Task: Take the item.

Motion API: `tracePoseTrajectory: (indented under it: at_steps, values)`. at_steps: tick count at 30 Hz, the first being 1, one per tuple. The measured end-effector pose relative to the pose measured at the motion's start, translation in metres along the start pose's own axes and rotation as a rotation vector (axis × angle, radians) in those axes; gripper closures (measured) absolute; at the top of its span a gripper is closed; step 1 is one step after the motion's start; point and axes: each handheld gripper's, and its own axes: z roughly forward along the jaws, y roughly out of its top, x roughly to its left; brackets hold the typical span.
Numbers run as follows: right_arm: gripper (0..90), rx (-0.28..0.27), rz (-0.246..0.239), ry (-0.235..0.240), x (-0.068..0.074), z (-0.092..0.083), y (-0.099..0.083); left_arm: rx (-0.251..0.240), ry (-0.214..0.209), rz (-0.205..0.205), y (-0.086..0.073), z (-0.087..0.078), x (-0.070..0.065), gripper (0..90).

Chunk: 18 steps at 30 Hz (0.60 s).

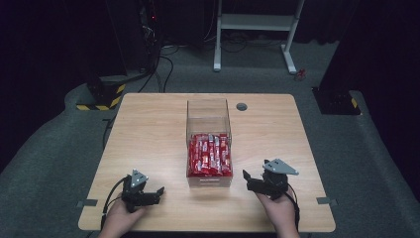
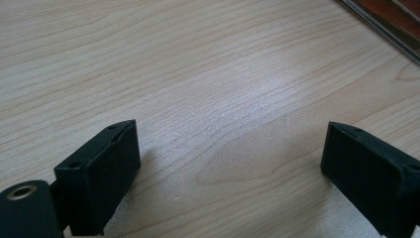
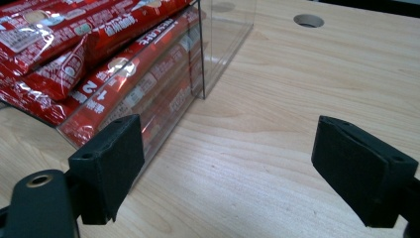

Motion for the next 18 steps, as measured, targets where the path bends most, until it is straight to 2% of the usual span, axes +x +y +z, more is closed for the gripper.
tracePoseTrajectory:
  at_steps: [7,18]
  values:
    - [13.6,-0.005,-0.012,0.006,0.003,0.001,0.006,0.013,0.006,-0.008,0.000,0.001,0.000,3.9]
    - [14.1,-0.028,-0.022,0.028,0.014,0.004,0.024,0.014,0.004,-0.004,0.001,0.001,0.000,2.9]
